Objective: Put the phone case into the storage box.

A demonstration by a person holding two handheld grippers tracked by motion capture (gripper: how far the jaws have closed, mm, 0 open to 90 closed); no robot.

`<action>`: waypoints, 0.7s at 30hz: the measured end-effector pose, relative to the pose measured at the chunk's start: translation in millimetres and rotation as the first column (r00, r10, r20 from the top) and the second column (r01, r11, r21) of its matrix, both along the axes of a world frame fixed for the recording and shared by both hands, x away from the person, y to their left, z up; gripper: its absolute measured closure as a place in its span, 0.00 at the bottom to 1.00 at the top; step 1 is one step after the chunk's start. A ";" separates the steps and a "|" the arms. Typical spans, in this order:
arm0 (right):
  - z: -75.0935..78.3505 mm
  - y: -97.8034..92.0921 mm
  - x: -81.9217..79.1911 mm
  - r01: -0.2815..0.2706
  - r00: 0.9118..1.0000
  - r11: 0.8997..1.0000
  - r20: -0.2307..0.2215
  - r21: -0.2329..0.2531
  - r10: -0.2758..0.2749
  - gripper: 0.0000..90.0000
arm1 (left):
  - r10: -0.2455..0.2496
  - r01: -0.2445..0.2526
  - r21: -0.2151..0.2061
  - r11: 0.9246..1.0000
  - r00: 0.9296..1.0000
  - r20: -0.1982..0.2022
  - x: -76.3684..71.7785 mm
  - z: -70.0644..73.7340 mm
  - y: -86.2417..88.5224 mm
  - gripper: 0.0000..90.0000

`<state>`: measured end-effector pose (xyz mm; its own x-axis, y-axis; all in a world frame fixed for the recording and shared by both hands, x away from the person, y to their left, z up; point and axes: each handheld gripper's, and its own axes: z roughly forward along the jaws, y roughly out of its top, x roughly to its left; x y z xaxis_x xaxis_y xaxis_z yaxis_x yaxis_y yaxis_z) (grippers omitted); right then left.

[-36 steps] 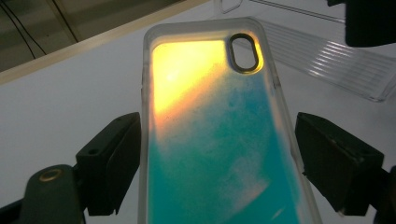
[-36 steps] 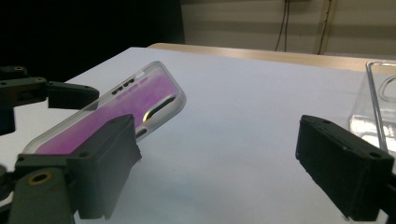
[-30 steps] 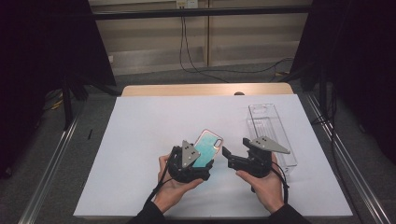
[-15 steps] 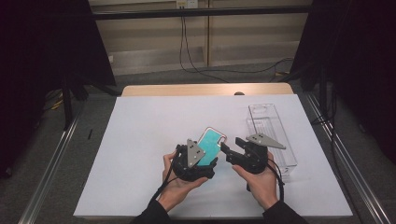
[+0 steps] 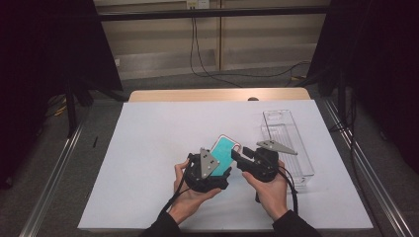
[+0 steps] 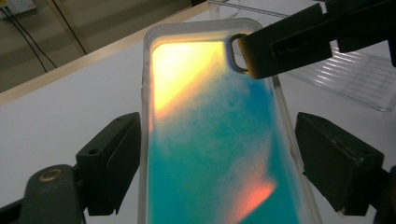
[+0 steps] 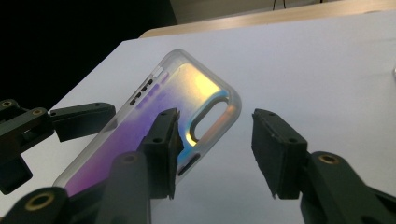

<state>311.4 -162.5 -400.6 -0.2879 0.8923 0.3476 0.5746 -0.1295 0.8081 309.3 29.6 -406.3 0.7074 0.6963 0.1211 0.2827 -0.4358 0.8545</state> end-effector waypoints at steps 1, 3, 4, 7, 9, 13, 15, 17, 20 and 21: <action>-0.3 0.9 0.2 -0.002 1.000 1.000 -0.007 0.003 0.002 0.61 | 0.001 -0.001 0.001 1.000 1.000 0.002 -0.1 -0.2 -0.2 0.19; -0.8 2.2 0.4 0.004 1.000 1.000 -0.011 0.009 -0.004 0.64 | 0.001 -0.001 0.005 1.000 1.000 0.003 -0.1 -0.3 -0.4 0.19; -0.8 2.4 0.3 0.003 1.000 1.000 -0.010 0.010 -0.003 0.65 | 0.002 -0.002 0.005 1.000 1.000 0.005 -0.3 -0.4 -0.4 0.19; -1.0 2.1 0.6 0.010 1.000 1.000 -0.013 0.015 -0.010 0.69 | 0.002 -0.002 0.008 1.000 1.000 0.007 -0.3 -0.6 -0.6 0.19; -1.4 2.0 1.3 0.016 1.000 1.000 -0.025 0.025 -0.015 0.70 | 0.004 -0.004 0.012 1.000 1.000 0.008 -0.2 -1.1 -1.0 0.19; -2.2 1.8 2.7 0.024 0.999 0.999 -0.044 0.041 -0.022 0.72 | 0.004 -0.004 0.025 1.000 1.000 0.011 0.8 -2.3 -1.3 0.19; -2.5 1.7 3.3 0.035 0.997 0.998 -0.066 0.059 -0.031 0.73 | 0.005 -0.005 0.025 1.000 1.000 0.013 1.0 -2.4 -1.4 0.19; -2.3 1.8 3.8 0.039 0.996 0.996 -0.084 0.075 -0.033 0.74 | 0.006 -0.006 0.030 1.000 1.000 0.016 1.2 -2.4 -1.3 0.19; -2.3 2.9 3.5 0.045 0.995 0.996 -0.091 0.077 -0.038 0.75 | 0.007 -0.007 0.034 0.999 1.000 0.019 1.2 -3.1 -1.5 0.19; -2.3 2.8 3.4 0.049 0.995 0.996 -0.091 0.075 -0.042 0.75 | 0.007 -0.008 0.036 0.999 1.000 0.020 0.9 -3.4 -2.1 0.19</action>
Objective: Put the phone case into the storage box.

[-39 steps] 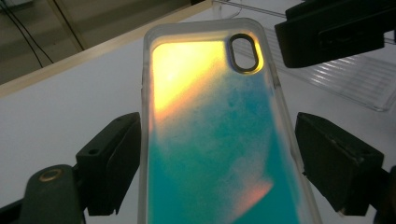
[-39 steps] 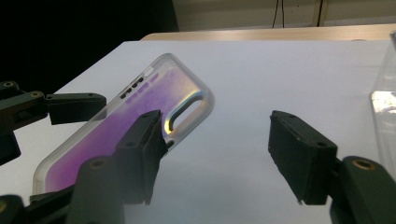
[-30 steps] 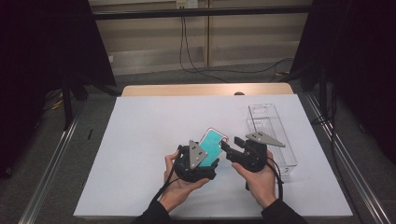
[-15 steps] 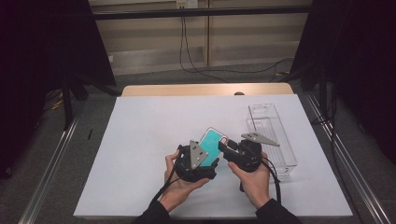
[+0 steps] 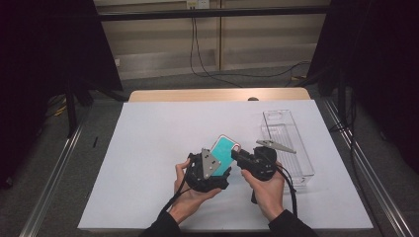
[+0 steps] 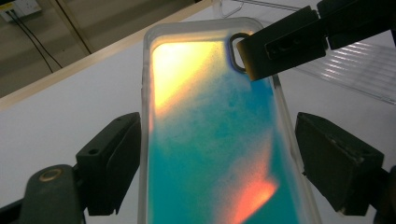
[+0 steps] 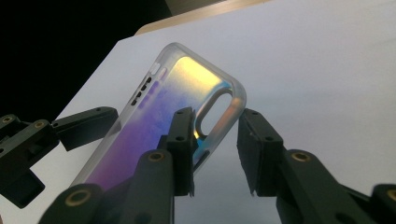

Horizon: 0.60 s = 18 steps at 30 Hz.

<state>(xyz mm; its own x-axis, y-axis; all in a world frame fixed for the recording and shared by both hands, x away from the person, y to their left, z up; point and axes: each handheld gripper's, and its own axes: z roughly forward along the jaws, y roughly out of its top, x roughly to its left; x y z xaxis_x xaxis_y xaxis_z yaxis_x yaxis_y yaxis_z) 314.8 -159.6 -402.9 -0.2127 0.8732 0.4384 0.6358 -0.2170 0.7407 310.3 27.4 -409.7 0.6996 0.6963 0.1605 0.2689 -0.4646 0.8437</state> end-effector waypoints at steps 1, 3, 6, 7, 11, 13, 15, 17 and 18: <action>-0.1 0.2 0.2 0.004 1.000 1.000 -0.006 0.003 -0.004 0.75 | -0.002 0.002 0.003 1.000 1.000 0.002 -0.1 -0.5 -0.3 0.19; -0.7 0.1 0.8 0.009 1.000 1.000 -0.012 0.005 -0.009 0.75 | -0.002 0.002 0.008 1.000 1.000 0.008 0.0 -1.2 -0.6 0.19; -1.1 0.6 1.3 0.011 1.000 1.000 -0.016 0.008 -0.011 0.75 | 0.001 -0.001 0.011 1.000 1.000 0.012 0.2 -2.0 -0.9 0.19; -1.3 0.8 1.6 0.014 1.000 1.000 -0.018 0.010 -0.014 0.75 | 0.002 -0.002 0.012 1.000 1.000 0.015 0.2 -2.2 -0.9 0.19; -2.4 1.0 3.0 0.021 1.000 1.000 -0.019 0.021 -0.021 0.75 | 0.000 0.000 0.009 1.000 1.000 0.021 0.5 -2.8 -0.9 0.19; -2.3 1.3 3.6 0.030 0.999 0.999 -0.021 0.027 -0.030 0.75 | 0.001 -0.002 0.013 1.000 1.000 0.024 0.6 -2.9 -0.9 0.19; -2.7 1.0 4.1 0.035 0.999 0.999 -0.022 0.038 -0.034 0.75 | -0.002 0.002 0.008 1.000 1.000 0.024 0.1 -3.4 -1.5 0.19; -2.6 0.5 4.8 0.044 0.999 0.998 -0.016 0.040 -0.043 0.74 | -0.001 0.000 0.010 1.000 1.000 0.027 -0.6 -3.6 -2.3 0.19; -2.8 0.1 5.5 0.042 0.999 0.998 -0.020 0.044 -0.041 0.74 | -0.003 0.003 0.013 1.000 1.000 0.027 -0.4 -3.7 -2.2 0.19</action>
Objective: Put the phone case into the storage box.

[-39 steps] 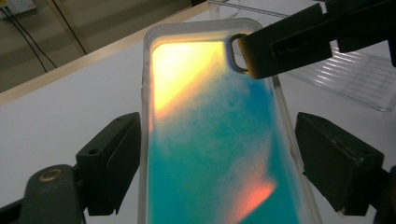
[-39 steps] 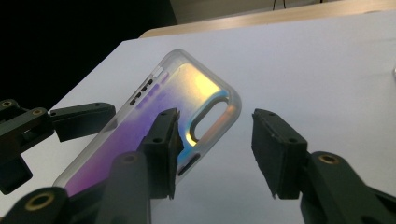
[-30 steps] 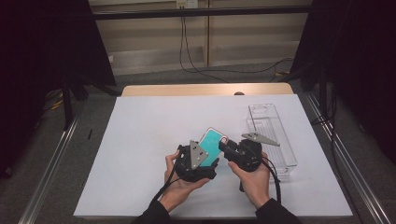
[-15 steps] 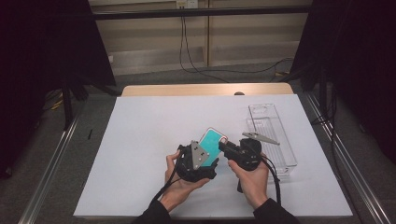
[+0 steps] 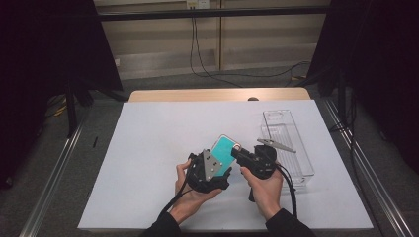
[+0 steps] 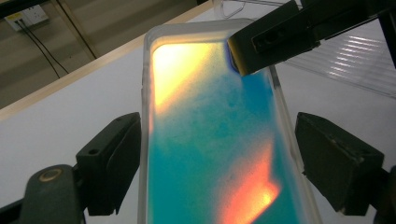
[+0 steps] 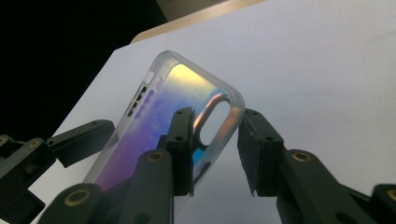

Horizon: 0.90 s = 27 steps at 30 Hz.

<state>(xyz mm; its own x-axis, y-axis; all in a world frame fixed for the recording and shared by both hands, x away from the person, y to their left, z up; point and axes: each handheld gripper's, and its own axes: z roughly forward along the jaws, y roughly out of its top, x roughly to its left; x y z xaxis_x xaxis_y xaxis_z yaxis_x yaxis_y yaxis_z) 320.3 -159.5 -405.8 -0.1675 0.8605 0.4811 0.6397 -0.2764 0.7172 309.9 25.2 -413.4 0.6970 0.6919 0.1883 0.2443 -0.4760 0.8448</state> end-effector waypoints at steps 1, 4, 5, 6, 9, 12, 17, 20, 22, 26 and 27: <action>0.0 -0.1 0.1 0.002 1.000 1.000 -0.005 0.002 -0.002 0.75 | 0.005 -0.005 -0.002 1.000 1.000 -0.002 0.0 -0.7 -0.1 0.19; 0.7 -1.6 -0.4 -0.003 1.000 1.000 -0.008 0.005 0.003 0.80 | 0.010 -0.010 0.004 1.000 1.000 -0.006 0.8 -2.5 -0.3 0.19; 1.1 -2.0 -0.7 -0.002 1.000 1.000 -0.005 0.009 0.002 0.82 | 0.014 -0.014 0.006 1.000 1.000 -0.010 1.7 -3.7 -0.2 0.19; 2.0 -2.4 -1.0 -0.001 1.000 1.000 0.003 0.018 0.001 0.84 | 0.016 -0.016 0.005 1.000 1.000 -0.006 1.8 -4.7 -0.4 0.19; 2.2 -2.2 -1.2 0.000 1.000 1.000 0.006 0.020 0.000 0.86 | 0.022 -0.022 0.009 1.000 1.000 -0.004 2.2 -5.7 -0.9 0.19; 3.9 -2.2 -2.1 -0.002 1.000 0.999 0.021 0.036 0.001 0.88 | 0.036 -0.036 0.003 0.999 0.999 -0.002 3.3 -7.5 -1.4 0.19; 8.5 0.2 -4.6 -0.024 0.999 0.997 0.049 0.078 0.021 0.92 | 0.042 -0.043 -0.020 0.999 0.999 -0.022 8.9 -9.9 1.1 0.18; 11.2 3.4 -6.9 -0.028 0.996 0.999 0.089 0.042 0.024 0.93 | 0.023 -0.025 -0.058 0.998 0.999 -0.035 11.6 -8.5 4.5 0.17; 12.7 2.2 -6.7 -0.035 0.995 0.997 0.092 0.064 0.029 0.95 | 0.010 -0.015 -0.086 0.996 0.998 -0.055 12.9 -7.7 5.9 0.13; 14.4 1.2 -4.7 -0.041 0.993 0.998 0.108 0.044 0.036 0.95 | 0.011 -0.016 -0.113 0.993 0.999 -0.053 11.2 -4.6 7.5 0.06; 14.0 0.5 -3.9 -0.042 0.993 0.998 0.110 0.042 0.037 0.95 | 0.007 -0.013 -0.127 0.992 0.999 -0.046 10.9 -3.0 8.8 0.06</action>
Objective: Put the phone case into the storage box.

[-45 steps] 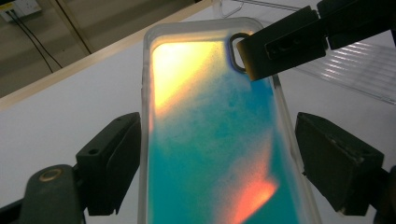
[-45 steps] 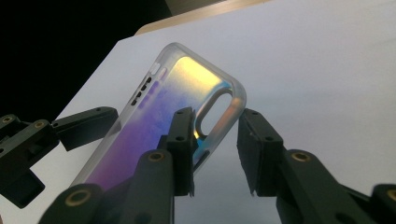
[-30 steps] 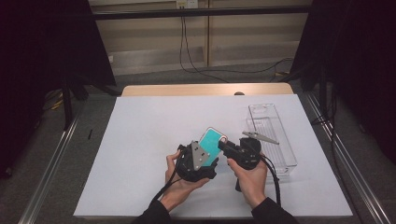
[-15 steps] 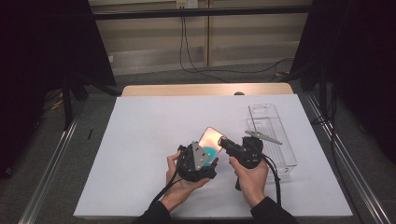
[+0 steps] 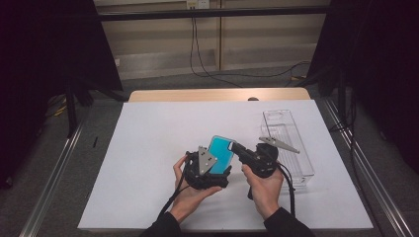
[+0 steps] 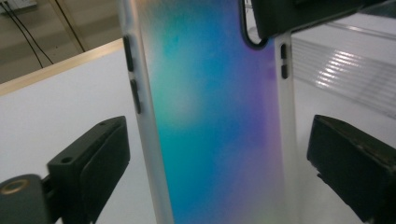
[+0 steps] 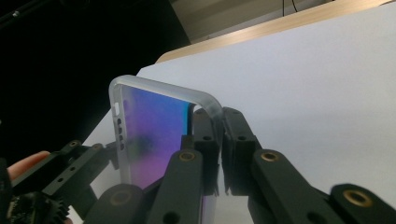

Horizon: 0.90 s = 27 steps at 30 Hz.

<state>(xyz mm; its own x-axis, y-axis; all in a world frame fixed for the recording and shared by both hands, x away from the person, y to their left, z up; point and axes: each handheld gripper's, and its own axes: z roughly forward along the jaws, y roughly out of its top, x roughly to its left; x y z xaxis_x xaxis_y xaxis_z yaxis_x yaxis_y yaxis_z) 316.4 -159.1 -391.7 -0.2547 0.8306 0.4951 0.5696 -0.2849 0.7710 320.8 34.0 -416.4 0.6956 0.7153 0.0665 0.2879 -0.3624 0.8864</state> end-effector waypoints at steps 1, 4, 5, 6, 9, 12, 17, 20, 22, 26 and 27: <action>-0.1 -0.7 0.5 0.000 1.000 1.000 0.001 -0.005 0.000 0.95 | 0.003 -0.003 -0.010 1.000 1.000 0.005 0.1 1.6 1.4 0.06; 0.1 -2.8 1.1 0.000 1.000 1.000 0.003 -0.008 0.000 0.95 | 0.008 -0.008 -0.044 0.999 1.000 -0.016 2.3 4.5 7.6 0.04; 0.4 -3.4 1.1 -0.005 1.000 1.000 0.010 -0.018 0.005 0.95 | 0.008 -0.009 -0.051 0.999 1.000 -0.024 3.2 5.0 9.8 0.04; 0.5 -4.1 1.1 -0.006 1.000 1.000 0.013 -0.023 0.007 0.95 | 0.010 -0.011 -0.050 0.999 1.000 -0.028 4.3 5.1 11.6 0.04; 0.3 -5.6 1.7 -0.005 1.000 0.999 0.023 -0.037 0.006 0.95 | 0.008 -0.012 -0.070 0.997 0.999 -0.051 6.8 5.7 17.4 0.04; 0.4 -7.4 2.0 -0.009 1.000 0.999 0.030 -0.048 0.010 0.95 | 0.008 -0.012 -0.079 0.997 0.998 -0.055 6.8 7.5 22.9 0.03; 2.3 -12.0 2.2 -0.005 0.999 0.998 0.045 -0.066 0.008 0.95 | 0.000 -0.004 -0.112 0.994 0.999 -0.039 3.8 9.4 35.0 0.03; 3.8 -15.3 2.0 -0.004 0.998 0.997 0.055 -0.072 0.008 0.95 | 0.021 -0.025 -0.127 0.992 0.999 -0.036 3.5 9.8 43.4 0.03; 4.9 -18.0 1.6 -0.001 0.998 0.997 0.062 -0.081 0.006 0.95 | 0.035 -0.039 -0.127 0.991 0.999 -0.035 3.5 9.7 48.8 0.03; 6.5 -23.3 1.0 0.009 0.997 0.996 0.073 -0.094 -0.002 0.95 | 0.042 -0.046 -0.163 0.985 0.999 -0.029 1.7 8.7 59.0 0.03; 7.2 -24.6 1.0 0.007 0.997 0.996 0.075 -0.094 0.000 0.95 | 0.043 -0.047 -0.161 0.986 0.999 -0.029 1.7 8.9 62.0 0.03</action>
<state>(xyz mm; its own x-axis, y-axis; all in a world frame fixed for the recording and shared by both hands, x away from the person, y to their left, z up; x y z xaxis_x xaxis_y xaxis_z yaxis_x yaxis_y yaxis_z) 317.3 -183.7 -384.6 -0.2854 0.8737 0.3940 0.5085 -0.2104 0.8350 322.6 96.0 -407.6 0.6628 0.7456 -0.0697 0.3234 -0.2010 0.9247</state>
